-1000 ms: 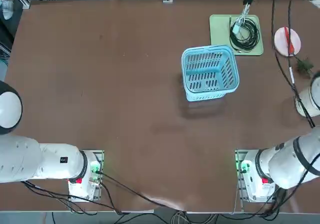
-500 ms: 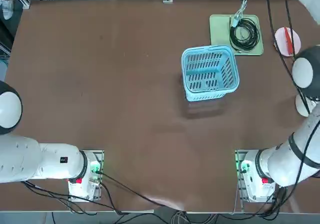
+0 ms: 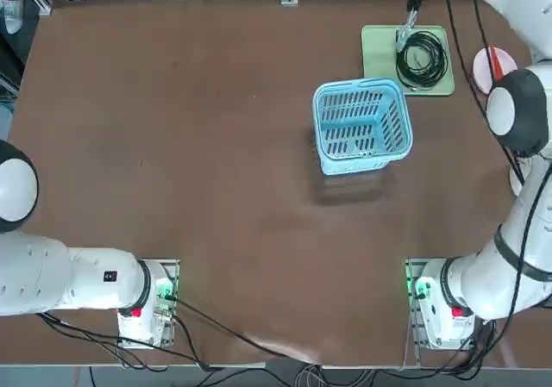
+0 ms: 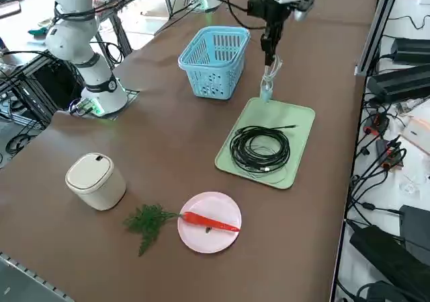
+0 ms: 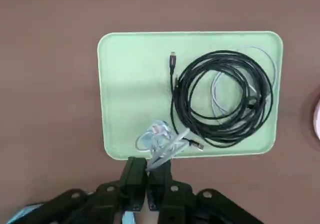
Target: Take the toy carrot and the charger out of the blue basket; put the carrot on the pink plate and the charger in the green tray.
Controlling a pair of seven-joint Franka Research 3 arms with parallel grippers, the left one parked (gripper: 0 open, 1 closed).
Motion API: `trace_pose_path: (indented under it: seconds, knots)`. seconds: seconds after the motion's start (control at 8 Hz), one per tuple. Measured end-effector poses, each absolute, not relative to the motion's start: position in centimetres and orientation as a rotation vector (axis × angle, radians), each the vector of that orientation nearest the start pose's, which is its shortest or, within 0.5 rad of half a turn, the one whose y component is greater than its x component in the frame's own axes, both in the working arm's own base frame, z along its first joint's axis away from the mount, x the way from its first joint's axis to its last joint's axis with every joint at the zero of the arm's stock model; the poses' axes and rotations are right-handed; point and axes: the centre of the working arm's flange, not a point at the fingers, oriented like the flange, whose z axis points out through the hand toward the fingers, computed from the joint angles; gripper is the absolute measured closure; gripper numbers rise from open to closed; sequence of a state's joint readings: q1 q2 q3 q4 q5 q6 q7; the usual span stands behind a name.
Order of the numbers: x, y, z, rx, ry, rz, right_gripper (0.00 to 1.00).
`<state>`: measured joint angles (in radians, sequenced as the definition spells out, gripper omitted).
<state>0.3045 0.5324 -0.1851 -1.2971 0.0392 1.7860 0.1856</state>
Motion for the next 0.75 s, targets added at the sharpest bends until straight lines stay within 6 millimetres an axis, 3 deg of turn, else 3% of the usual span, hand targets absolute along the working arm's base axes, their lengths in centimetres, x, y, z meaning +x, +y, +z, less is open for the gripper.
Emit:
trace_pose_path:
  seconds: [0.25, 0.75]
  knots:
    - [70.0, 12.6, 41.5, -3.163, 0.084, 0.097, 0.94]
    - [70.2, 12.5, 37.6, -3.118, 0.062, 0.200, 0.94]
